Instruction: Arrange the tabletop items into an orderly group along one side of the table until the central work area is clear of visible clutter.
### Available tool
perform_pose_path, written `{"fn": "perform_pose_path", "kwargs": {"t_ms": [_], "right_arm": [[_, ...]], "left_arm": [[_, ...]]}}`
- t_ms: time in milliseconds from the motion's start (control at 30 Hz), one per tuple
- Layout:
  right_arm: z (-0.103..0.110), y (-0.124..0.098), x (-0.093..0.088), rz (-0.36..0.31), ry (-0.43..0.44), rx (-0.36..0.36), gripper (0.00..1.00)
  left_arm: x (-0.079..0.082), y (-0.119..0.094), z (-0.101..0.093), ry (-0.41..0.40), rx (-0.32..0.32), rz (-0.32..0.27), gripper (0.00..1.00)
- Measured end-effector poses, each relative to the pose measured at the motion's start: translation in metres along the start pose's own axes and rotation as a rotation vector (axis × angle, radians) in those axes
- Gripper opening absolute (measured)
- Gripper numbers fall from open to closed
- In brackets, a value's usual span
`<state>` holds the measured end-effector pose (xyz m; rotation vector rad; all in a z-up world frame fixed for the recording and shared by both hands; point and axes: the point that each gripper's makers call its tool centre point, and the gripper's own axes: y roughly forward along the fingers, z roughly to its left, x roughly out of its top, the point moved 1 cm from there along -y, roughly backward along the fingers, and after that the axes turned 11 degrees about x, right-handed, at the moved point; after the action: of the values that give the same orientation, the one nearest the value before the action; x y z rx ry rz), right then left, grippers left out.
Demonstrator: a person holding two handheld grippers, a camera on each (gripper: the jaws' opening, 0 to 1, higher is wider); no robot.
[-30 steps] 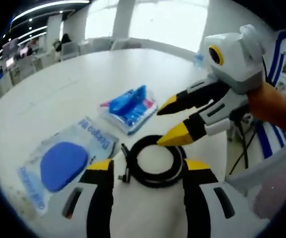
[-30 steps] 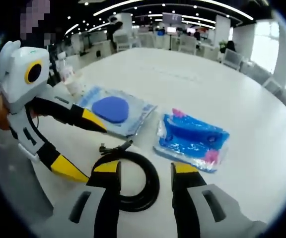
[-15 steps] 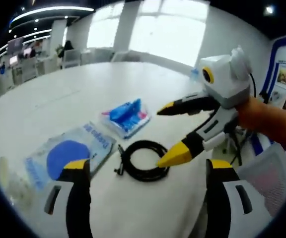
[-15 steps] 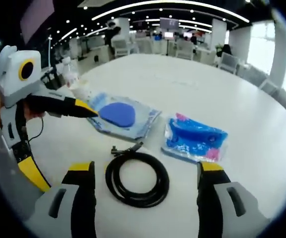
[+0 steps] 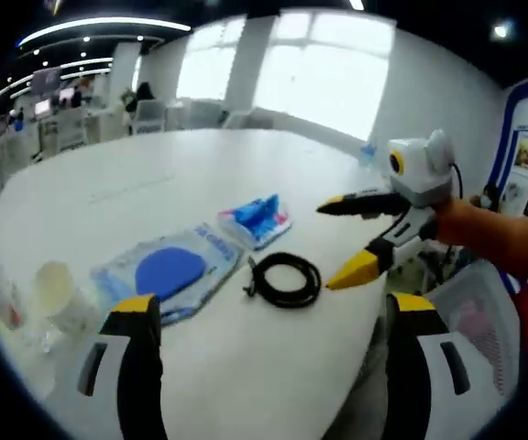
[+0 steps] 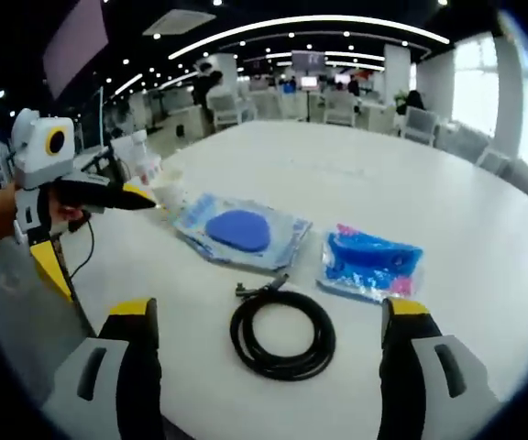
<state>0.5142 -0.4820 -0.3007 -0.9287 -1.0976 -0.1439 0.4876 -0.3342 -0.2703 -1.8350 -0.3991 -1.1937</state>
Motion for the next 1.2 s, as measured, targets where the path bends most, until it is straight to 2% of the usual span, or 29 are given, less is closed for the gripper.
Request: {"fn": "perform_pose_path", "kwargs": {"t_ms": [433,533,700,800,867,1000,1200], "right_arm": [[0.016,-0.026,0.012,-0.078,-0.038,-0.015,0.99],[0.022,-0.032,0.014,-0.091,-0.042,-0.024,0.99],[0.03,-0.041,0.015,-0.12,-0.042,-0.028,0.99],[0.035,-0.047,0.014,-0.137,-0.051,-0.03,0.99],[0.037,-0.051,0.014,-0.149,-0.056,-0.042,0.99],[0.04,-0.057,0.011,-0.17,-0.046,-0.053,0.99],[0.043,-0.067,0.008,-0.185,-0.048,-0.068,0.99]], "left_arm": [[0.003,-0.079,0.035,-0.052,0.119,-0.107,0.99],[0.004,-0.099,0.043,-0.012,0.185,-0.143,0.99],[-0.006,-0.129,0.049,-0.025,0.221,-0.163,0.99],[-0.011,-0.15,0.056,0.016,0.268,-0.176,0.99],[-0.014,-0.161,0.064,0.009,0.303,-0.201,0.99],[-0.024,-0.174,0.076,-0.078,0.348,-0.236,0.98],[-0.03,-0.186,0.079,-0.064,0.398,-0.285,0.97]]}}
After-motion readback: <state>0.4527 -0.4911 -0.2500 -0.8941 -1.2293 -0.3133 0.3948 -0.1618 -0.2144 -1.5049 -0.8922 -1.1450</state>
